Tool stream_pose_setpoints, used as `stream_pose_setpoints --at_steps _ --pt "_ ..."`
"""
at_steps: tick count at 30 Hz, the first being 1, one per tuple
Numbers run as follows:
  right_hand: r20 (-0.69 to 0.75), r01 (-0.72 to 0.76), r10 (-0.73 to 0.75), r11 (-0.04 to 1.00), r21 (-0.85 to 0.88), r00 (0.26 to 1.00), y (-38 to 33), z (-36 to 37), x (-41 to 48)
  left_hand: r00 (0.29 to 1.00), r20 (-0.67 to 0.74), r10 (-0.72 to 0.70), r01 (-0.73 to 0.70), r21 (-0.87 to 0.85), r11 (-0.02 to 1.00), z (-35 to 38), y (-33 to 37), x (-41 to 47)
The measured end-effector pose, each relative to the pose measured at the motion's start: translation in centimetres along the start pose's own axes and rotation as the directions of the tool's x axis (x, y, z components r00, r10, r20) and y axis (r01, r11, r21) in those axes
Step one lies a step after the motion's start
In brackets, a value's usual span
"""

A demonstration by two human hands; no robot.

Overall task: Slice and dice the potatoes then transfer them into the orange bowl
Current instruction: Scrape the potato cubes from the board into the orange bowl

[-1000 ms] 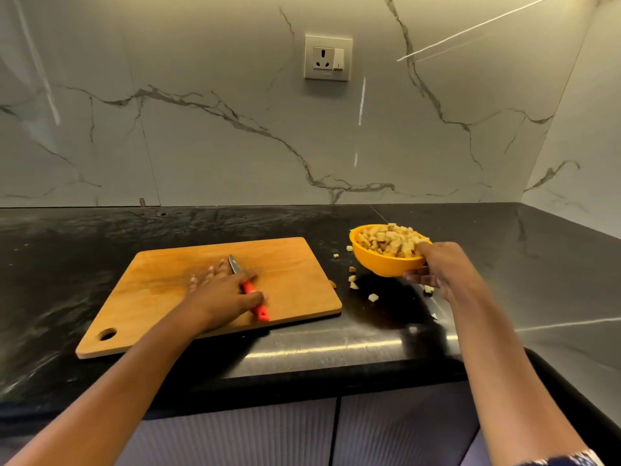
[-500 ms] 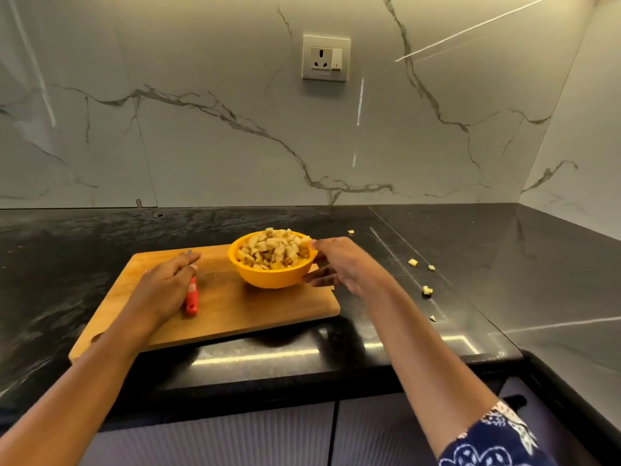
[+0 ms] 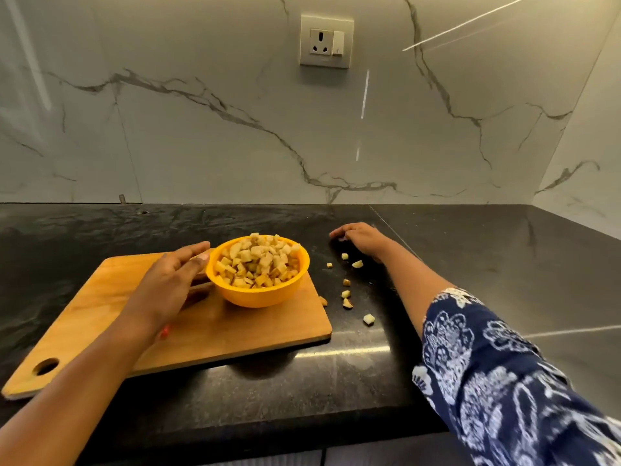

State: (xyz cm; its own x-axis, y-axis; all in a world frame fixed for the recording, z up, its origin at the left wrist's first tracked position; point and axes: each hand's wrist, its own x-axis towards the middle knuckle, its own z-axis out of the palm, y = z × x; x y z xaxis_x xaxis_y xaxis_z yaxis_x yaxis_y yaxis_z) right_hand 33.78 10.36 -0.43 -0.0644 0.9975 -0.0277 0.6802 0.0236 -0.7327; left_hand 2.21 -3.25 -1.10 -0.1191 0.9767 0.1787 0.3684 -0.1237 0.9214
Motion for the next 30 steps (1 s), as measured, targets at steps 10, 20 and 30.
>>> stream_pose_setpoints --at_steps 10,20,30 --pt "0.325 0.102 -0.154 0.980 0.169 0.933 -1.0 0.5 -10.0 0.999 0.012 0.043 -0.043 0.093 0.995 0.0 0.1 -0.7" --pt "0.155 0.538 -0.520 0.760 -0.365 0.840 -0.2 3.0 -14.3 0.995 0.002 0.102 -0.102 0.106 0.989 0.6 1.1 -1.9" --pt "-0.176 0.089 -0.085 0.996 0.015 0.981 5.7 -6.4 -13.6 0.991 -0.020 0.134 -0.130 0.138 0.982 0.7 1.0 -1.7"
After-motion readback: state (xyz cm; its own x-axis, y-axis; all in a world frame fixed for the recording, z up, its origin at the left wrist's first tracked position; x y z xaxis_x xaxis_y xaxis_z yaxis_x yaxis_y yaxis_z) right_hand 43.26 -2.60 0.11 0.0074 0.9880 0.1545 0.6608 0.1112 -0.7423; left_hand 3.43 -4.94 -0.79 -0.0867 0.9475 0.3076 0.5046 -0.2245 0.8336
